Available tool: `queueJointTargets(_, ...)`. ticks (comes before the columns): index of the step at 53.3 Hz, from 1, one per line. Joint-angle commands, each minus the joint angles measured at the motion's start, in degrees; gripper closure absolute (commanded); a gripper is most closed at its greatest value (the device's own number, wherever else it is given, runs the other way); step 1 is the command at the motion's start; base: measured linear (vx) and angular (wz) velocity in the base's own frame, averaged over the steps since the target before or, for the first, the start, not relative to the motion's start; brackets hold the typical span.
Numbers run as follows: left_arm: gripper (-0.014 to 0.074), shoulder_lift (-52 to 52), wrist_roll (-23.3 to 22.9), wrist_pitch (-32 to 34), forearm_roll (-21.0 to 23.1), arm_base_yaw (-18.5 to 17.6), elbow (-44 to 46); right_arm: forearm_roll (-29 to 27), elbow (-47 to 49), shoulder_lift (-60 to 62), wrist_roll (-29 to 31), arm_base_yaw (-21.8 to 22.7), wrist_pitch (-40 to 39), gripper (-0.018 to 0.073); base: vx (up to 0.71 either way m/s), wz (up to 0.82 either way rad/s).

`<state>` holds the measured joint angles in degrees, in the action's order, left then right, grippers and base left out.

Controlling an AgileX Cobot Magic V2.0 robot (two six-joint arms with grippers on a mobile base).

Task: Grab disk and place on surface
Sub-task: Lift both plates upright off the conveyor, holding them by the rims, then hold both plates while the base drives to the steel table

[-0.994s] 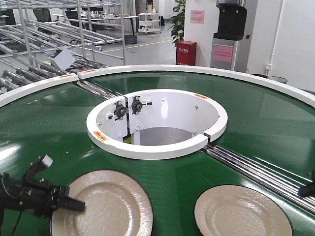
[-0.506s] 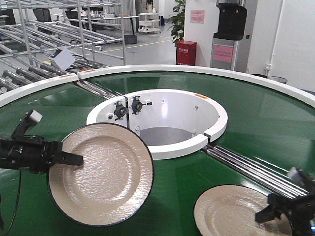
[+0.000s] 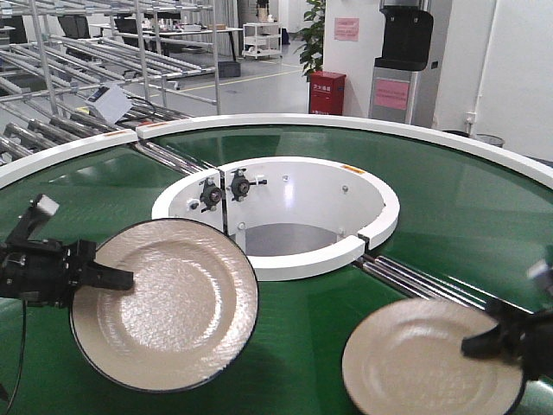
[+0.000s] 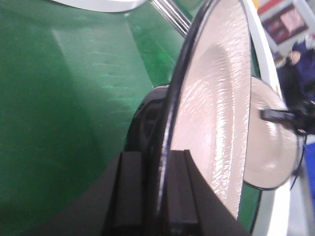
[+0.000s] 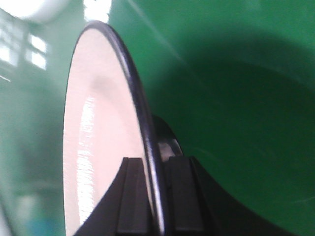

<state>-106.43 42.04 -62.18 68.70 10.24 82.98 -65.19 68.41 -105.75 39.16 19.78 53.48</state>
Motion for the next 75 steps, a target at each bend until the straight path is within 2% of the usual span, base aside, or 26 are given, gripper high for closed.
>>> queueJointTargets(1,0.0604,3.5,-3.3,-3.1,10.1,0.6,2.0,-12.2,1.9,7.8,0.0,2.3,6.5,0.0568,0.00,0.00)
queueJointTargets(9,0.0604,3.5,-7.3,-6.5,13.6,0.7,2.0,-16.0,1.9,12.7,-0.9,4.1,8.8,0.0568,0.00,0.00)
queueJointTargets(16,0.0604,3.5,-8.3,-8.9,16.0,0.7,2.0,-16.7,1.9,15.8,-2.0,4.0,8.5,0.0568,0.00,0.00)
queueJointTargets(20,0.0604,3.5,-9.4,-9.2,16.0,0.7,2.0,-16.7,1.9,16.8,-2.5,4.0,8.6,0.0568,0.00,0.00)
queueJointTargets(75,0.0604,3.5,-9.3,-9.5,15.8,0.7,2.0,-16.8,1.9,17.4,-2.6,4.0,8.3,0.0568,0.00,-0.01)
